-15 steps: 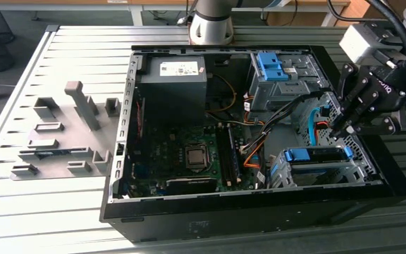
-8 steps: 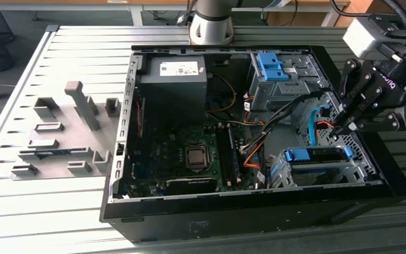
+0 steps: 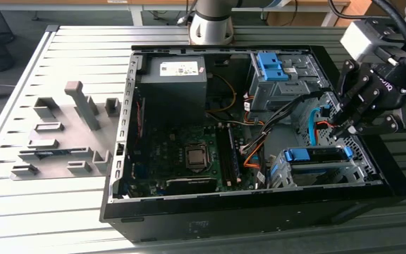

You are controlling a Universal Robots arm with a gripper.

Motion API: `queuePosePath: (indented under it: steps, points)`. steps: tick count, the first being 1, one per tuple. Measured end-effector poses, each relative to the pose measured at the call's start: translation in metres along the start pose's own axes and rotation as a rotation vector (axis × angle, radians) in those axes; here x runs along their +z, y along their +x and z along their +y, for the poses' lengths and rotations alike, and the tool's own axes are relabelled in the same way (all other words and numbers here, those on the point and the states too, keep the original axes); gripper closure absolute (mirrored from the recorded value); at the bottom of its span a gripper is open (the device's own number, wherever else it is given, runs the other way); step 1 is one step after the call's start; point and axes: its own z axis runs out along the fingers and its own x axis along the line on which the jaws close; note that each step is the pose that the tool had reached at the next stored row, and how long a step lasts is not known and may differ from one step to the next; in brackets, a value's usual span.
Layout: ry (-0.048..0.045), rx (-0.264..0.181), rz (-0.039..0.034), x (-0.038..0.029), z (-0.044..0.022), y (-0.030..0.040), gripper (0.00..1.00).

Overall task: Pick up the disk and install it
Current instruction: 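Insert the first disk wire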

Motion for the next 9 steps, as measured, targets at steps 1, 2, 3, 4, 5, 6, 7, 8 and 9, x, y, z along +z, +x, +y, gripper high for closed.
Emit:
queuePosePath:
  steps: [1,2,3,4,5,6,7,8,9]
  points:
    - [0.0,0.0,-0.0001,0.0008,0.0,-0.0001,0.68]
    - [0.0,0.0,0.0,0.0011,-0.0001,-0.0001,0.68]
    - [0.0001,0.0,0.0001,0.0011,-0.0001,-0.0001,0.68]
    - [0.0001,0.0,0.0002,0.0012,-0.0001,-0.0001,0.69]
    - [0.0001,0.0,0.0,0.0012,-0.0001,-0.0001,0.76]
    - [0.0001,0.0,-0.0002,0.0013,-0.0001,-0.0001,0.82]
    - [0.0002,0.0,-0.0003,0.0014,-0.0001,-0.0001,0.82]
    - [0.0003,0.0,-0.0003,0.0015,-0.0001,-0.0001,0.84]
    - [0.0007,0.0,-0.0004,0.0016,0.0002,-0.0001,0.84]
